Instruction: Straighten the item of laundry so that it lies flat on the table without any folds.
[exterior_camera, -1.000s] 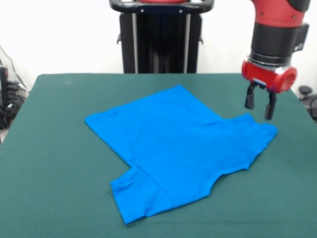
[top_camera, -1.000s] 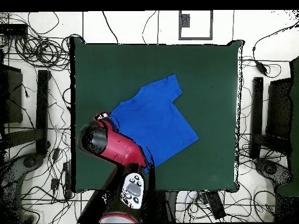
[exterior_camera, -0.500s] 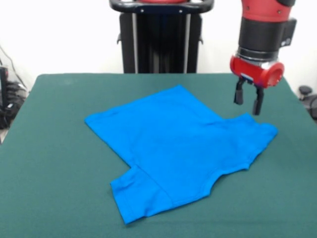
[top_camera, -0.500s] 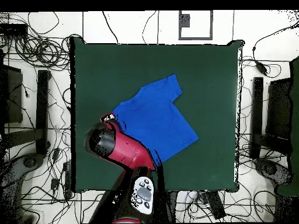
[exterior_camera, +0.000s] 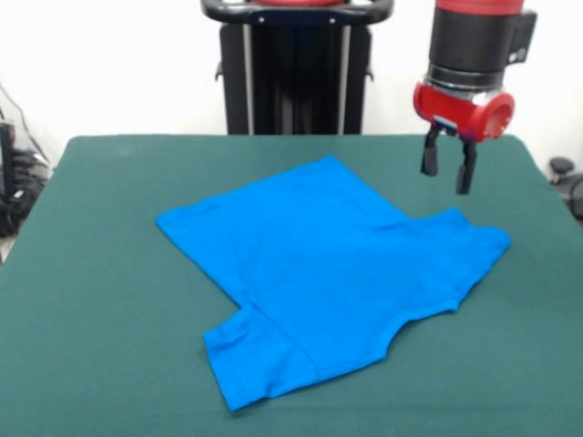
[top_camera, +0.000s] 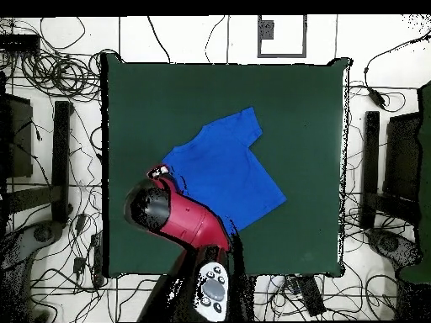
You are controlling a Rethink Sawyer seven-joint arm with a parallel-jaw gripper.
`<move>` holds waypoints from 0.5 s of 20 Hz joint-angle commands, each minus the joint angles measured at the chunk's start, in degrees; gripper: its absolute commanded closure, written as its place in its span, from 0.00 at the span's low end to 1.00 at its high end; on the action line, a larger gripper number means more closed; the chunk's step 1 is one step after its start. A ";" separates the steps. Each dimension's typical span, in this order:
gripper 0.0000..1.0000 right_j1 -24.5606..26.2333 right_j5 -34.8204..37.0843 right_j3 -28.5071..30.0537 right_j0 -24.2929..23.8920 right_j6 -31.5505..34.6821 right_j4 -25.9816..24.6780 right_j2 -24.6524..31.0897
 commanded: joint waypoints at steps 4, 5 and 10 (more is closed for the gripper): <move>0.00 3.81 14.92 -9.15 -2.49 3.26 -5.97 -2.89; 0.00 4.41 15.75 -10.66 -2.99 3.19 -6.59 -3.32; 0.00 5.80 21.12 -17.90 -6.31 1.09 -11.32 -5.61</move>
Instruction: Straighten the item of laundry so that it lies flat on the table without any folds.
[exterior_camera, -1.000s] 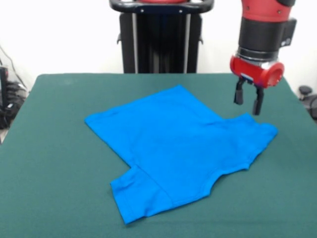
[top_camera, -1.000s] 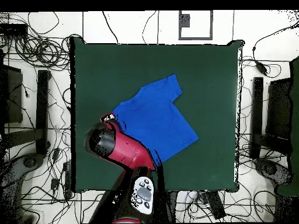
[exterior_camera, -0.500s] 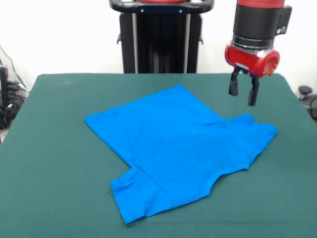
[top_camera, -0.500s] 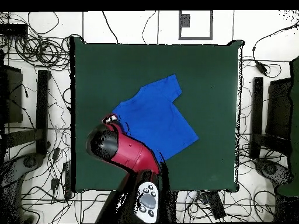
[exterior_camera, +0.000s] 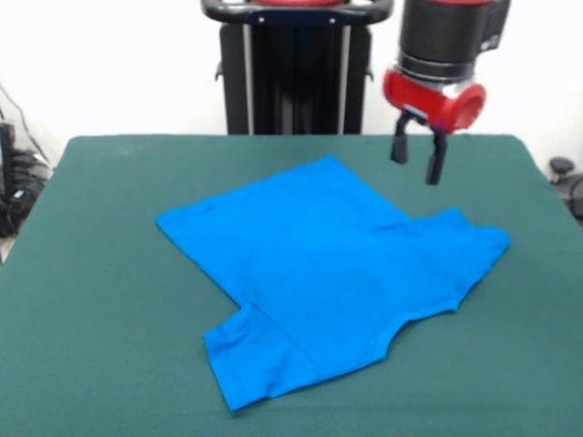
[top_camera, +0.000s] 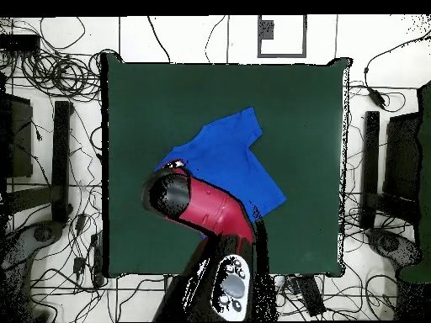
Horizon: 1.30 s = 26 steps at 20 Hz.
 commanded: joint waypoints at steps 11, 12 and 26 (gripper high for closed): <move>0.00 6.89 17.39 -22.92 -13.31 -5.11 -13.94 0.94; 0.00 6.85 18.20 -23.60 -14.17 -5.56 -14.74 1.48; 0.00 5.07 11.65 -23.12 -17.73 -8.65 -23.23 6.63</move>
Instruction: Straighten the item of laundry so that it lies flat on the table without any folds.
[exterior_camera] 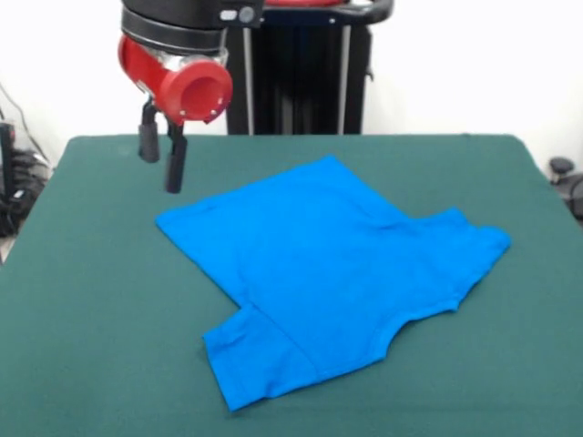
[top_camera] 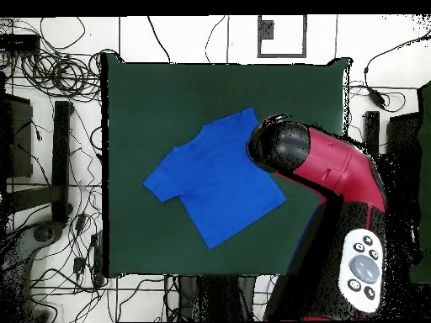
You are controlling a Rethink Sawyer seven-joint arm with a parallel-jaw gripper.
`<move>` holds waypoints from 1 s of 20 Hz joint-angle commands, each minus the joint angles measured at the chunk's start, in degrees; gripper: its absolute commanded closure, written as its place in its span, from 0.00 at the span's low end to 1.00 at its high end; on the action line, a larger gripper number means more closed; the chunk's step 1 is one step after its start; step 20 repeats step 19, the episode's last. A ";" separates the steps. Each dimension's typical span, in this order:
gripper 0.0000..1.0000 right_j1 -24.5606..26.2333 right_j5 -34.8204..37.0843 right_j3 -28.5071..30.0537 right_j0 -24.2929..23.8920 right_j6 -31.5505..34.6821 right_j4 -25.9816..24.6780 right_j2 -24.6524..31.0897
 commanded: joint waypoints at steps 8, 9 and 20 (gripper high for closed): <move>0.00 2.06 1.66 -0.27 -1.28 -7.84 -7.73 10.84; 0.00 2.02 1.78 -0.32 -1.31 -7.69 -8.01 10.99; 0.00 1.78 2.69 -0.17 -1.61 -5.87 -9.51 11.96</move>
